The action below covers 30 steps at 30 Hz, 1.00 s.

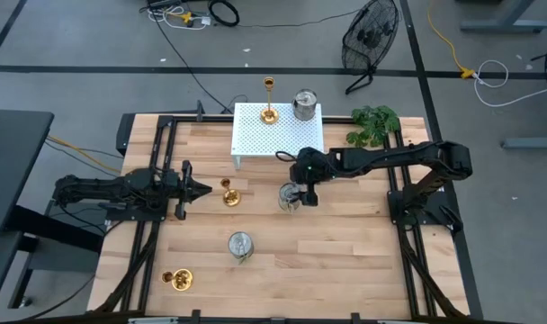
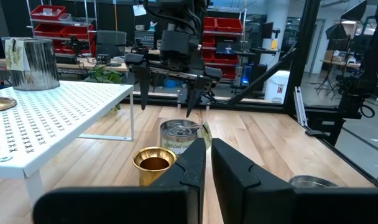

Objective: Pick & Place candle stick holders
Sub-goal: Put the middle scented candle can aligned with the other scented candle on the shelf

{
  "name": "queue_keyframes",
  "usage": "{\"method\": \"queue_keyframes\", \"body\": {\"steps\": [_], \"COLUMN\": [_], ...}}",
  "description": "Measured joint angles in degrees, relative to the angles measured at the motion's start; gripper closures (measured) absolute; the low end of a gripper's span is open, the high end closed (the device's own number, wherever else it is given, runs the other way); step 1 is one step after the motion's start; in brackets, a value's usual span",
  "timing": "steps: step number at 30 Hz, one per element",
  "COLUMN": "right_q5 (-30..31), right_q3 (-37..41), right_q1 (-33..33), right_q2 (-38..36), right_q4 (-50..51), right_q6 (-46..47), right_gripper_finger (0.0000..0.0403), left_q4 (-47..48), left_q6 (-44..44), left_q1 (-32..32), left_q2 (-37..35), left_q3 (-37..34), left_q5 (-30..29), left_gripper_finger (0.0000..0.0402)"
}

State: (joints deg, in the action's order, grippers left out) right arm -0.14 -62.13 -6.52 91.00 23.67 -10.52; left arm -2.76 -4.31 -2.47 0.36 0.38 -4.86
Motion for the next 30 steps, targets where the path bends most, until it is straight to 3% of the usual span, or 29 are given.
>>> {"method": "queue_keyframes", "body": {"steps": [18, 30], "right_q5": [-8.3, -8.5], "right_q3": [0.0, 0.0], "right_q1": [1.0, -0.3], "right_q2": [0.5, 1.8], "right_q4": [1.3, 0.0], "right_q6": [-13.1, -14.8], "right_gripper_finger": [0.0005, 0.0005], "left_q4": [0.0, 0.0], "left_q6": [0.0, 0.0], "left_q1": [0.0, 0.0], "left_q2": [0.0, 0.0], "left_q3": [0.0, 0.0], "left_q5": [0.0, 0.0], "left_gripper_finger": [0.0369, 0.0369]}}
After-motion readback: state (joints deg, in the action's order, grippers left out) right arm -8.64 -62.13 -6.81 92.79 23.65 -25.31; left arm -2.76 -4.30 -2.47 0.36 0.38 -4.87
